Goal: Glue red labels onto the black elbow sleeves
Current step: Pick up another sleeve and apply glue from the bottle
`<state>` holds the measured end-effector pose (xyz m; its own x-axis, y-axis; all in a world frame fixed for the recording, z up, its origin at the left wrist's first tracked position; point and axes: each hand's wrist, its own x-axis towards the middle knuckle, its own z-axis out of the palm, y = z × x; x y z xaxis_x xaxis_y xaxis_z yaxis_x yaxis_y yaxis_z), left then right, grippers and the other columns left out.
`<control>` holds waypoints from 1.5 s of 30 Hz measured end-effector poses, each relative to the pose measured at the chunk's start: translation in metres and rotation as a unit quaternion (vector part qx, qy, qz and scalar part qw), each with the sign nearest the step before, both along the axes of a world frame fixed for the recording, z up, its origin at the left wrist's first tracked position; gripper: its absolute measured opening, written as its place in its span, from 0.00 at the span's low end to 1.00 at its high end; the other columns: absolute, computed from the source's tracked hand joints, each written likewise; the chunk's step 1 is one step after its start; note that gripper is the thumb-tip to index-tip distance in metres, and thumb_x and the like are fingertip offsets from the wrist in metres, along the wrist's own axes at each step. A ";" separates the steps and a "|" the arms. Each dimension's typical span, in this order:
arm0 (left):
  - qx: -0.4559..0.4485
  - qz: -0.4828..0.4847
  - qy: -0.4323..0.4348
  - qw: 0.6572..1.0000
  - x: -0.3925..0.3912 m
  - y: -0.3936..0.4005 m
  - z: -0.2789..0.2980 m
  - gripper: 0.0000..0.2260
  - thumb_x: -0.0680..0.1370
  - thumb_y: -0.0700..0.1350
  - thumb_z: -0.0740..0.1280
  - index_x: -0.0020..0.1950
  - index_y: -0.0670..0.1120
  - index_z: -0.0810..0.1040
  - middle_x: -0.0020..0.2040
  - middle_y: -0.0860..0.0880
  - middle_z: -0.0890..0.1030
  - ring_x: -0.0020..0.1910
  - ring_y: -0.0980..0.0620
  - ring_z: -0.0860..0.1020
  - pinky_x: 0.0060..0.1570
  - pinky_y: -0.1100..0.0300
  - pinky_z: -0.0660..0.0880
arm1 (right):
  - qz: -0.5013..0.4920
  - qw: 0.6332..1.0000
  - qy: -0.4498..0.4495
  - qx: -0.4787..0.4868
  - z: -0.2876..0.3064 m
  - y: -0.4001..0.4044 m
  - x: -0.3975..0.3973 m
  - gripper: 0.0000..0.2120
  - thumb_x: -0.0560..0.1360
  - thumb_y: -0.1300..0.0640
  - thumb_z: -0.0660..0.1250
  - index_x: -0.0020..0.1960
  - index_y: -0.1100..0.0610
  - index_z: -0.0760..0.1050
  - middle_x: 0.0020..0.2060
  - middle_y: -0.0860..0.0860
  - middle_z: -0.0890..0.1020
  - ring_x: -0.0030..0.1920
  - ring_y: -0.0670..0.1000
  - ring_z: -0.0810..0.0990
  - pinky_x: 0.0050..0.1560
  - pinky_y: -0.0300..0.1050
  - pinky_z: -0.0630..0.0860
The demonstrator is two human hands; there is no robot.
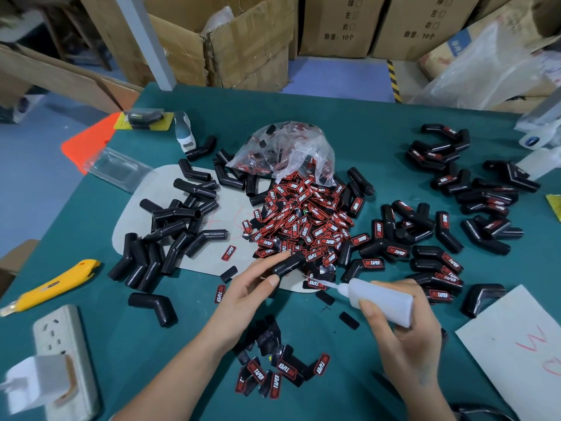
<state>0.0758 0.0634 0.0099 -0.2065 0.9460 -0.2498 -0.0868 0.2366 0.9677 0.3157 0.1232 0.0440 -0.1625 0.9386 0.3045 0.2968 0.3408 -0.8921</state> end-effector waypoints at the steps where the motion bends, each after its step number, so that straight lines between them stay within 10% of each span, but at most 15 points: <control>1: 0.001 0.000 0.000 1.000 0.000 0.000 0.000 0.19 0.86 0.40 0.64 0.71 0.59 0.80 0.69 0.53 0.81 0.69 0.52 0.77 0.69 0.56 0.71 | -0.002 1.000 0.001 -0.002 0.000 0.000 0.000 0.15 0.72 0.45 0.71 0.55 0.28 0.76 0.49 0.34 0.80 0.48 0.39 0.81 0.45 0.27 0.73; 45: 0.001 0.000 -0.003 1.000 0.000 0.001 0.000 0.18 0.84 0.45 0.65 0.71 0.60 0.80 0.67 0.51 0.82 0.66 0.49 0.78 0.64 0.60 0.73 | 0.004 1.000 0.002 -0.021 0.000 0.000 0.000 0.14 0.71 0.44 0.71 0.53 0.28 0.76 0.48 0.35 0.80 0.47 0.40 0.81 0.42 0.28 0.73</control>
